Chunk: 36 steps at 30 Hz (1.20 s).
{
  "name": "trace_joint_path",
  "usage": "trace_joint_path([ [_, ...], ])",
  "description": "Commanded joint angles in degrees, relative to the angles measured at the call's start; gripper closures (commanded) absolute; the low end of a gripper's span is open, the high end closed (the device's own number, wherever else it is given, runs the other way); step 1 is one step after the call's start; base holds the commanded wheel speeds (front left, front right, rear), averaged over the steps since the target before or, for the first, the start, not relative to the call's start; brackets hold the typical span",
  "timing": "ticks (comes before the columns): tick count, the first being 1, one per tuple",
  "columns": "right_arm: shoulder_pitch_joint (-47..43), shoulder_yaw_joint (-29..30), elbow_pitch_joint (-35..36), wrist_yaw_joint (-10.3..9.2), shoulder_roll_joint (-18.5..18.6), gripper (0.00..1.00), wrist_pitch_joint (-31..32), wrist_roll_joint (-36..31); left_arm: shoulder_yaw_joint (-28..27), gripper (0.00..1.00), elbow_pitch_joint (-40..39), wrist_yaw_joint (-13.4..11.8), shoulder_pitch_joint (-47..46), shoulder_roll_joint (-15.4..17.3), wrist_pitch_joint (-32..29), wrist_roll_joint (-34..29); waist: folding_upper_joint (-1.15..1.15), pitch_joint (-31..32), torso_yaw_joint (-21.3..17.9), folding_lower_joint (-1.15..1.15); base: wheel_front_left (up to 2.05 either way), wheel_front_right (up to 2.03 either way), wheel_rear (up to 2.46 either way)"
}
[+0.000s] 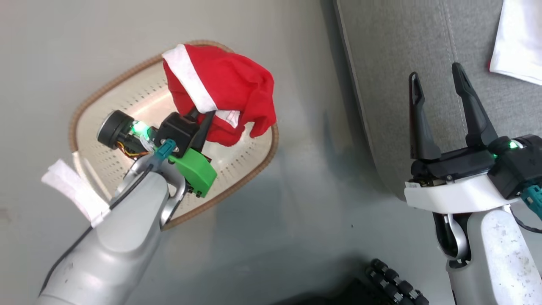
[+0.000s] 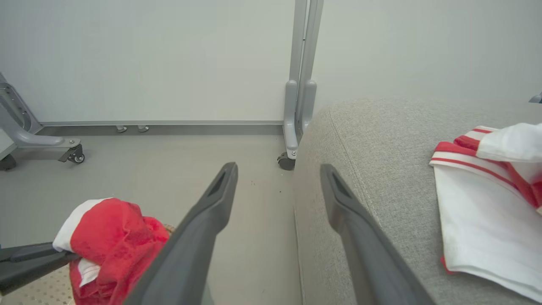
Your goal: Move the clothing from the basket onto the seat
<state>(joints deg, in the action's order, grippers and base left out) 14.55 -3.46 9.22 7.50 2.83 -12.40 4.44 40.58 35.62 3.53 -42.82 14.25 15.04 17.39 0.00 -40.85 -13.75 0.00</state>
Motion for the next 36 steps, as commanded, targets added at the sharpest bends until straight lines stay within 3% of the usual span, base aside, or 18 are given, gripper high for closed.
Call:
trace_joint_path([
  [1, -1.1, 0.3, 0.0, -0.02, 0.1, 0.00, 0.6, -0.4, -0.9, 1.00, -2.2, -0.6, 1.9, 0.3, 0.2, -0.3, 0.00, 6.3, 4.2, 0.00, 0.00, 0.00, 0.00],
  [18, -6.6, 0.5, 0.1, -0.02, 0.1, 0.00, 5.8, -1.9, -13.9, 1.00, -25.3, -2.4, 15.5, -0.2, 0.2, -0.1, 0.00, 21.1, 10.5, 0.00, 0.00, 0.00, 0.00],
  [24, -8.5, -0.4, -0.4, -0.02, 0.1, 0.00, 7.1, -1.6, -18.2, 1.00, -31.6, -1.9, 19.3, -0.1, 0.1, 0.0, 0.00, 25.8, 12.2, 0.00, 0.00, 0.00, 0.00],
  [36, -13.5, -2.0, -1.0, -0.02, 0.1, 0.00, 9.5, -0.6, -18.8, 1.00, -38.5, -0.6, 27.3, 0.3, -0.2, 1.9, 0.00, 34.8, 12.7, 0.00, 0.00, 0.00, 0.00],
])
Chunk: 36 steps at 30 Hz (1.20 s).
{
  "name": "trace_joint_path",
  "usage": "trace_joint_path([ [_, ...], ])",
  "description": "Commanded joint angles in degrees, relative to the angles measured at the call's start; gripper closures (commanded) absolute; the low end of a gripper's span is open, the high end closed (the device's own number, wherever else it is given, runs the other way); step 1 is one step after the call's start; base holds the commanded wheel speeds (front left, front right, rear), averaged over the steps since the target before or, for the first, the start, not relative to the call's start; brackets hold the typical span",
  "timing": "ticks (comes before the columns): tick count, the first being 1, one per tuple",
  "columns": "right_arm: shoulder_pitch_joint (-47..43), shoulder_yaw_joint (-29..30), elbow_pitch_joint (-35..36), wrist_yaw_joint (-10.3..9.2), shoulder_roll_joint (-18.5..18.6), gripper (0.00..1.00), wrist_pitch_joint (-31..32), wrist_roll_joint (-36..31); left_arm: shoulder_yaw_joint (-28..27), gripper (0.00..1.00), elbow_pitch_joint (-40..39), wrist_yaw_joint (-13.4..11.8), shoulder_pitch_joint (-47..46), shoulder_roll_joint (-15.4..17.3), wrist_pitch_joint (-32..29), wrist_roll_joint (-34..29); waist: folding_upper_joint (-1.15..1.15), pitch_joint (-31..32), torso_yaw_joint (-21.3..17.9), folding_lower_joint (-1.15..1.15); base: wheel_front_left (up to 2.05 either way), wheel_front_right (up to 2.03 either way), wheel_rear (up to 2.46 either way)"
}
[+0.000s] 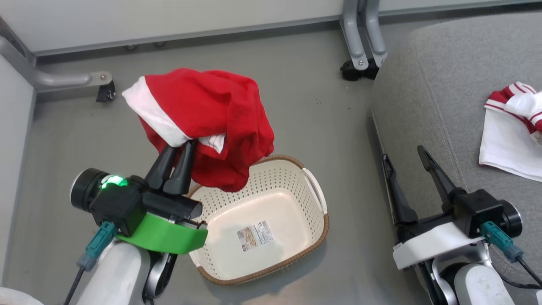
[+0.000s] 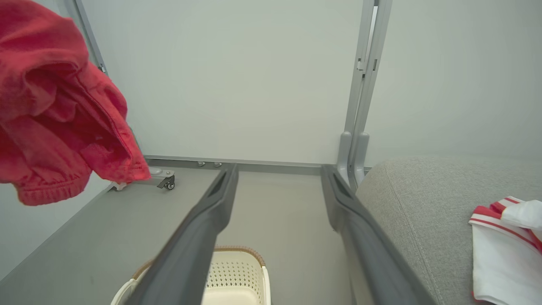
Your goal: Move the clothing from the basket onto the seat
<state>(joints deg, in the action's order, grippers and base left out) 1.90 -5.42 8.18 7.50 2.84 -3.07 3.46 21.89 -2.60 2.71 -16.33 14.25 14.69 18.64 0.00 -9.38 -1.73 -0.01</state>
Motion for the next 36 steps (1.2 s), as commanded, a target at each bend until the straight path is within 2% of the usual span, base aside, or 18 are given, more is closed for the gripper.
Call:
trace_joint_path([
  [1, -1.3, -0.2, 0.1, -0.02, 0.2, 0.00, 0.4, 0.5, 0.0, 1.00, -0.8, 0.0, 1.6, 0.4, -0.4, 0.8, 0.00, 4.0, 0.6, 0.01, 0.00, 0.00, 0.00],
  [15, -7.0, -1.0, 1.6, -0.02, 0.8, 0.00, 2.6, 2.4, 2.0, 1.00, -5.6, -2.0, 8.9, 0.3, -3.0, 2.2, 0.00, 10.1, 0.0, 0.01, 0.00, 0.00, 0.00],
  [36, -8.5, -1.8, 2.2, -0.02, 0.9, 0.00, 3.8, 3.2, 3.0, 1.00, -6.8, -2.9, 10.4, 0.7, -3.9, 3.2, 0.00, 11.3, 0.7, 0.01, 0.00, 0.00, 0.00],
])
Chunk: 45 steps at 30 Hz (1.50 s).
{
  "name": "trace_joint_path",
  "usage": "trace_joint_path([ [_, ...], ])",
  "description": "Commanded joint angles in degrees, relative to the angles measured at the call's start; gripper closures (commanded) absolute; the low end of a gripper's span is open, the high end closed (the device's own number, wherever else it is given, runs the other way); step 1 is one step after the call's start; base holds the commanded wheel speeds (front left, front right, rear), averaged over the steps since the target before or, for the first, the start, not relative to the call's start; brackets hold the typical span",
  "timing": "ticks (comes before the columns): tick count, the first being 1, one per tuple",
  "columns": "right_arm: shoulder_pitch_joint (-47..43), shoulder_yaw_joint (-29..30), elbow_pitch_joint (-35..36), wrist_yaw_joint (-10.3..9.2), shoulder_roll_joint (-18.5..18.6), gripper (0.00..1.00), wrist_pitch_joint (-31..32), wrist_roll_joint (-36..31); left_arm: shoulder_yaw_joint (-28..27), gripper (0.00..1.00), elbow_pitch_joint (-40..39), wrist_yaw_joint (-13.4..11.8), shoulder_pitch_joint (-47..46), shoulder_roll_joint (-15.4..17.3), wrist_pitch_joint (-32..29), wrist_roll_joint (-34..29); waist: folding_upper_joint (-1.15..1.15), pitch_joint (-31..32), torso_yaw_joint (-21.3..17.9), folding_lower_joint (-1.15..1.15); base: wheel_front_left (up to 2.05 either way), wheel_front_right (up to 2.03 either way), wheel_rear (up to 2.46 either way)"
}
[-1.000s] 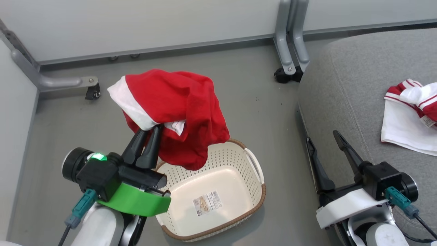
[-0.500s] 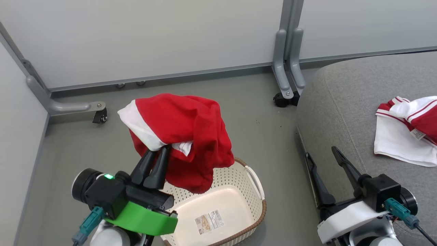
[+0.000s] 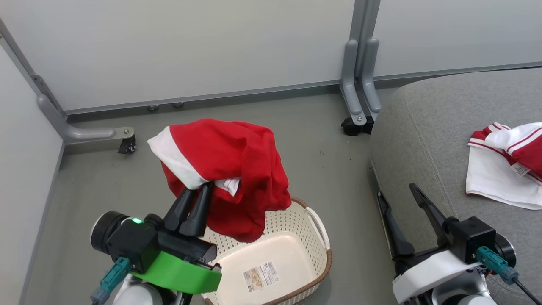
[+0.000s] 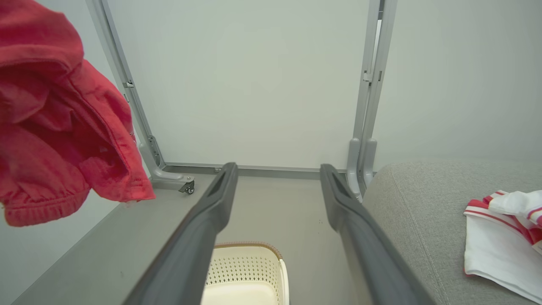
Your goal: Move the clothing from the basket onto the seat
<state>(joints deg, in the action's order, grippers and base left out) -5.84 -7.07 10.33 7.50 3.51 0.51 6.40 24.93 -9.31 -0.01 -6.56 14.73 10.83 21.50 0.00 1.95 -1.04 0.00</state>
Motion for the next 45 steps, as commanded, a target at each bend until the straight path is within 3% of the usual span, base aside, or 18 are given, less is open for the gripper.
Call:
trace_joint_path([
  [1, -0.8, -0.3, 0.0, -0.02, 0.3, 0.00, 0.3, 0.3, 0.0, 1.00, -0.1, -0.2, 0.5, 0.3, 0.0, 0.3, 0.00, -0.1, 0.1, 0.00, 0.00, 0.00, 0.00],
  [7, 0.1, -4.4, -0.2, -0.02, 1.4, 0.00, 1.8, 2.1, 0.3, 1.00, 0.0, -0.2, 0.1, 0.4, 0.0, 0.4, 0.00, -0.3, 0.3, 0.00, 0.00, 0.00, 0.00],
  [15, 4.3, -18.0, -1.2, -0.02, 4.1, 0.00, 4.7, 7.7, 0.8, 1.00, 0.1, -0.1, -0.8, 0.3, -0.1, 0.6, 0.00, -0.6, 0.8, 0.00, 0.00, 0.00, 0.00],
  [26, 18.4, -32.9, -9.0, -0.02, 3.5, 0.00, 2.3, 13.8, 2.5, 1.00, 0.8, 0.8, -2.5, -0.1, -0.2, 0.3, 0.00, -1.2, 2.7, 0.00, 0.00, 0.00, 0.00],
  [45, 32.4, -37.7, -23.6, -0.02, 0.1, 0.00, -4.4, 15.6, 4.2, 1.00, 0.8, 1.3, -3.3, -0.2, -0.3, 0.8, 0.00, -2.3, 4.2, 0.00, 0.00, 0.00, 0.00],
])
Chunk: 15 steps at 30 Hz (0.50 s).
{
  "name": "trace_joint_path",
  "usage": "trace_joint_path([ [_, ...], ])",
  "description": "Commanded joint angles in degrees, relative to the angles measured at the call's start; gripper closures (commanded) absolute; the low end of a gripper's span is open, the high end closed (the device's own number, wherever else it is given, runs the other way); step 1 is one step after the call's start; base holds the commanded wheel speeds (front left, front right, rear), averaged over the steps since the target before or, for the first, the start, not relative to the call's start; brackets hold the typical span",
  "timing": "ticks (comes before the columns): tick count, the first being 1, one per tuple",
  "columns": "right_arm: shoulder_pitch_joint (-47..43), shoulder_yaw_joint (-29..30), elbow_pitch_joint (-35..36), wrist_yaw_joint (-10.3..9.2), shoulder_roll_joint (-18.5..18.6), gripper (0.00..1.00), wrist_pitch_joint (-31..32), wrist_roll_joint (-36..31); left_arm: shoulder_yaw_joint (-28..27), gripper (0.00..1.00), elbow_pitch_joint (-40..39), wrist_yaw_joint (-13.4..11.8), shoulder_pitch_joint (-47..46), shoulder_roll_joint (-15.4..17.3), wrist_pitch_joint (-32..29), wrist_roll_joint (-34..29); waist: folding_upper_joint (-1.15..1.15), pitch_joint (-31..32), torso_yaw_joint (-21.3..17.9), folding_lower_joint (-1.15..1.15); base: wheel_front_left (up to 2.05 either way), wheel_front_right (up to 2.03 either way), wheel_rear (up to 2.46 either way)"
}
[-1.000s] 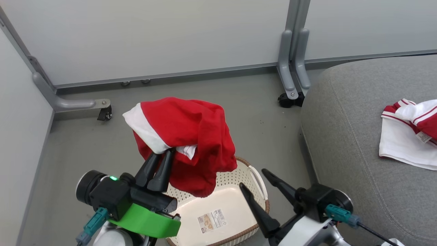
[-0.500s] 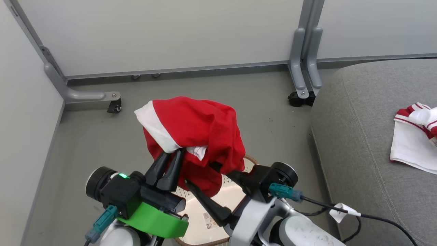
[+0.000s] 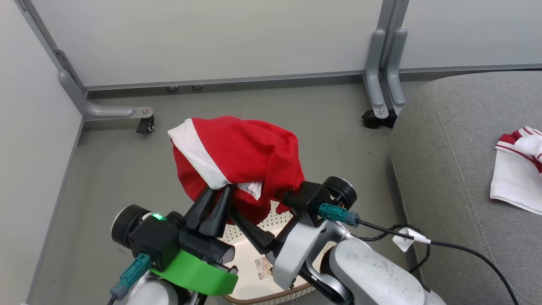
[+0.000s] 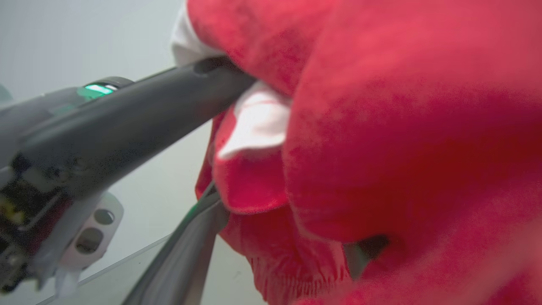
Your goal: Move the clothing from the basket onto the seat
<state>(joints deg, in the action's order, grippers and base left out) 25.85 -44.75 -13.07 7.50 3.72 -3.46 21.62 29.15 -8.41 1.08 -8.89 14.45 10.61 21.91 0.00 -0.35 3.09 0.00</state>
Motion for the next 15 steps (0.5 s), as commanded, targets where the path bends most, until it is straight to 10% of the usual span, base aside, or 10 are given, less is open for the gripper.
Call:
trace_joint_path([
  [1, 1.0, -0.1, -0.7, -0.02, -0.3, 0.00, -0.8, 0.6, 0.1, 1.00, -0.1, 0.3, -1.0, 0.1, -0.1, 0.5, 0.00, -0.1, 0.1, 0.00, 0.00, 0.00, 0.00],
  [7, 3.0, -1.4, -3.4, -0.02, -0.7, 0.11, -2.2, 1.8, 0.6, 1.00, 0.1, 0.4, -1.3, 0.1, -0.1, 0.7, 0.00, -0.4, 0.2, 0.00, 0.00, 0.00, 0.00],
  [8, 3.4, -1.9, -3.8, -0.02, -0.8, 0.66, -2.4, 2.3, 0.7, 1.00, 0.1, 0.4, -1.3, 0.0, -0.1, 0.7, 0.00, -0.5, 0.2, 0.00, 0.00, 0.00, 0.00],
  [9, 3.6, -2.4, -4.2, -0.02, -0.8, 1.00, -2.1, 2.8, 0.8, 1.00, 0.1, 0.4, -1.3, 0.0, -0.1, 0.7, 0.00, -0.5, 0.2, 0.00, 0.00, 0.00, 0.00],
  [15, 5.3, -4.1, -5.7, -0.02, -0.8, 1.00, -3.3, 5.6, 1.0, 1.00, 0.2, 0.4, -1.7, 0.1, 0.0, 1.0, 0.00, -0.7, 0.2, 0.00, 0.00, 0.00, 0.00],
])
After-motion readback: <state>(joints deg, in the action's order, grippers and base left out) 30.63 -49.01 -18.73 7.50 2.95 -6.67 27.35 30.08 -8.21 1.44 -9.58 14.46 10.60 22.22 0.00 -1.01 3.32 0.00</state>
